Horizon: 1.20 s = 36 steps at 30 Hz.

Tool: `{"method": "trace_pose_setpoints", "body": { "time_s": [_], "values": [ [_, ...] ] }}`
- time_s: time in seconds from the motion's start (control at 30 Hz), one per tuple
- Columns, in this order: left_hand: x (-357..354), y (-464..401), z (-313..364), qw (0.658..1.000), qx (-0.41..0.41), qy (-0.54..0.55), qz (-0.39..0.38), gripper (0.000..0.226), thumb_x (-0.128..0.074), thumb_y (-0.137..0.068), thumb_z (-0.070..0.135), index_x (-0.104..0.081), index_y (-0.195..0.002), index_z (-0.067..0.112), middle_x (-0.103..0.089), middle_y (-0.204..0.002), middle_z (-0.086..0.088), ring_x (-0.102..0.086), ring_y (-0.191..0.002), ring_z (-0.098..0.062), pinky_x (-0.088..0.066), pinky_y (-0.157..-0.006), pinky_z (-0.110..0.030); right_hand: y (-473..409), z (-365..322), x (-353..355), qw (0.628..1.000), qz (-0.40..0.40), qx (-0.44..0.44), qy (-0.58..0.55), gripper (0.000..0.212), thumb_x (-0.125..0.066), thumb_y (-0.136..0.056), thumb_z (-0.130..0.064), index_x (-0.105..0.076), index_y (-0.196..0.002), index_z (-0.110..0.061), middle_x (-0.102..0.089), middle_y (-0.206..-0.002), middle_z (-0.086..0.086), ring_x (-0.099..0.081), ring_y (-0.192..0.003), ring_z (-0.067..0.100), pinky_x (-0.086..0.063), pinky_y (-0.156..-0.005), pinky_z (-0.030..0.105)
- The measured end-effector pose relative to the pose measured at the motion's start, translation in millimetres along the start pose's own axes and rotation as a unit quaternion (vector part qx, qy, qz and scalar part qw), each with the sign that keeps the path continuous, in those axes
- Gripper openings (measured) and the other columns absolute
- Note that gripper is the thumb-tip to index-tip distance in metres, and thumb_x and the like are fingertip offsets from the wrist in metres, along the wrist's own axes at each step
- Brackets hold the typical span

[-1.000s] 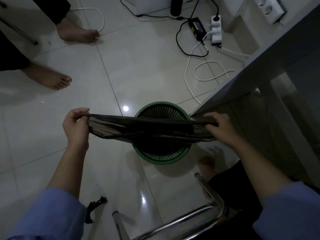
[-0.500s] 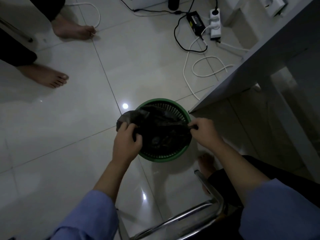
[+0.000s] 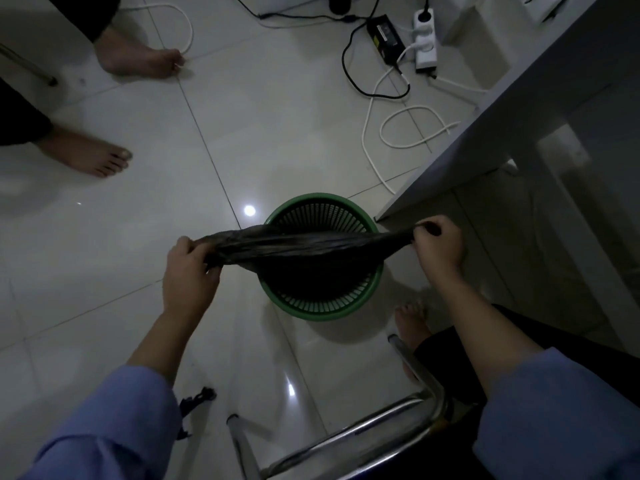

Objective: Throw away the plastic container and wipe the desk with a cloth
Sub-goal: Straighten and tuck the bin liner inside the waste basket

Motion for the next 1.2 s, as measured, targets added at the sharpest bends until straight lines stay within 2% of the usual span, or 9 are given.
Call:
{"method": "trace_pose_setpoints", "body": {
  "time_s": [0.13,0.27,0.4,0.57,0.67,0.77,0.93,1.03,1.2],
  "values": [
    [14,3,-9,0.983,0.101,0.139,0.060,0.019,-0.058,-0.077,0.001,-0.069,-0.093,-0.001,-0.061,-0.106,-0.013,-0.049,-0.105,-0.029,-0.041,-0.074,-0.027,17,-20,-29,0.935,-0.156,0.197,0.249,0.047,-0.068,-0.072,-0.016,-0.056,-0.117,-0.016,-0.043,-0.102,0.008,-0.046,-0.093,0.022,-0.044,-0.079,0.031],
    [15,10,-19,0.897,0.207,0.372,0.117,0.019,-0.049,-0.075,-0.003,-0.047,-0.060,0.009,-0.038,-0.057,-0.003,-0.036,-0.050,-0.001,-0.032,-0.053,-0.024,18,-17,-37,0.868,-0.141,0.247,0.407,0.021,-0.060,-0.082,-0.023,-0.066,-0.095,-0.007,-0.052,-0.098,0.015,-0.046,-0.099,0.032,-0.037,-0.079,0.037],
    [25,18,-26,0.806,0.295,0.465,0.217,0.025,-0.048,-0.075,-0.004,-0.046,-0.074,0.022,-0.049,-0.077,0.002,-0.048,-0.067,-0.003,-0.045,-0.071,-0.021,7,-20,-20,0.934,-0.099,0.187,0.288,0.022,-0.048,-0.087,-0.015,-0.067,-0.090,-0.004,-0.053,-0.095,0.019,-0.049,-0.093,0.034,-0.044,-0.078,0.039],
    [67,13,86,0.972,-0.051,0.151,0.172,0.057,-0.061,-0.060,0.024,-0.050,-0.116,0.015,-0.049,-0.127,-0.006,-0.040,-0.127,-0.024,-0.019,-0.109,-0.048,10,-38,-14,0.962,-0.082,0.185,0.184,0.017,-0.054,-0.083,-0.004,-0.068,-0.091,0.001,-0.053,-0.098,0.019,-0.050,-0.081,0.024,-0.035,-0.070,0.021],
    [12,25,170,0.973,-0.229,-0.007,-0.015,0.092,-0.062,-0.060,0.066,-0.031,-0.138,0.028,-0.025,-0.153,-0.005,-0.015,-0.143,-0.026,-0.003,-0.105,-0.065,15,-42,-22,0.955,-0.096,0.213,0.181,0.013,-0.055,-0.081,-0.005,-0.066,-0.088,0.001,-0.054,-0.096,0.017,-0.047,-0.078,0.017,-0.030,-0.065,0.017],
    [-46,23,189,0.955,-0.232,-0.117,-0.144,0.120,-0.070,-0.056,0.062,0.001,-0.147,0.032,-0.008,-0.157,-0.008,-0.008,-0.144,-0.028,0.001,-0.104,-0.069,15,-38,-23,0.948,-0.107,0.221,0.201,0.011,-0.055,-0.081,-0.004,-0.064,-0.086,-0.002,-0.053,-0.095,0.016,-0.046,-0.076,0.017,-0.028,-0.062,0.020],
    [-62,2,182,0.962,-0.212,-0.135,-0.111,0.066,-0.058,-0.076,0.012,-0.036,-0.138,0.015,-0.059,-0.109,-0.011,-0.054,-0.101,-0.034,-0.025,-0.103,-0.052,7,-26,-8,0.958,-0.087,0.177,0.209,0.012,-0.050,-0.081,-0.003,-0.059,-0.090,-0.004,-0.054,-0.099,0.017,-0.053,-0.085,0.029,-0.039,-0.067,0.029],
    [-61,-2,182,0.961,-0.236,-0.091,-0.112,0.025,-0.056,-0.074,0.002,-0.062,-0.098,0.004,-0.064,-0.085,-0.017,-0.060,-0.080,-0.038,-0.043,-0.071,-0.042,21,-40,-16,0.946,-0.101,0.236,0.198,0.040,-0.051,-0.074,-0.012,-0.052,-0.114,-0.011,-0.050,-0.115,0.015,-0.051,-0.101,0.032,-0.047,-0.083,0.043],
    [-49,0,183,0.968,-0.242,-0.028,-0.067,0.009,-0.055,-0.074,0.004,-0.061,-0.081,0.002,-0.061,-0.076,-0.016,-0.058,-0.072,-0.035,-0.036,-0.049,-0.033,48,-40,-71,0.843,-0.172,0.297,0.414,0.105,-0.062,-0.069,-0.057,0.004,-0.145,-0.030,-0.021,-0.152,0.006,-0.016,-0.140,0.034,-0.013,-0.106,0.065]
  ]
}}
Point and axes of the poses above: each hand's wrist, its own y-axis away from the middle knuckle, its own x-axis out of the back of the hand, z = x × y, the point moved 8 cm from there along -y, towards the middle knuckle
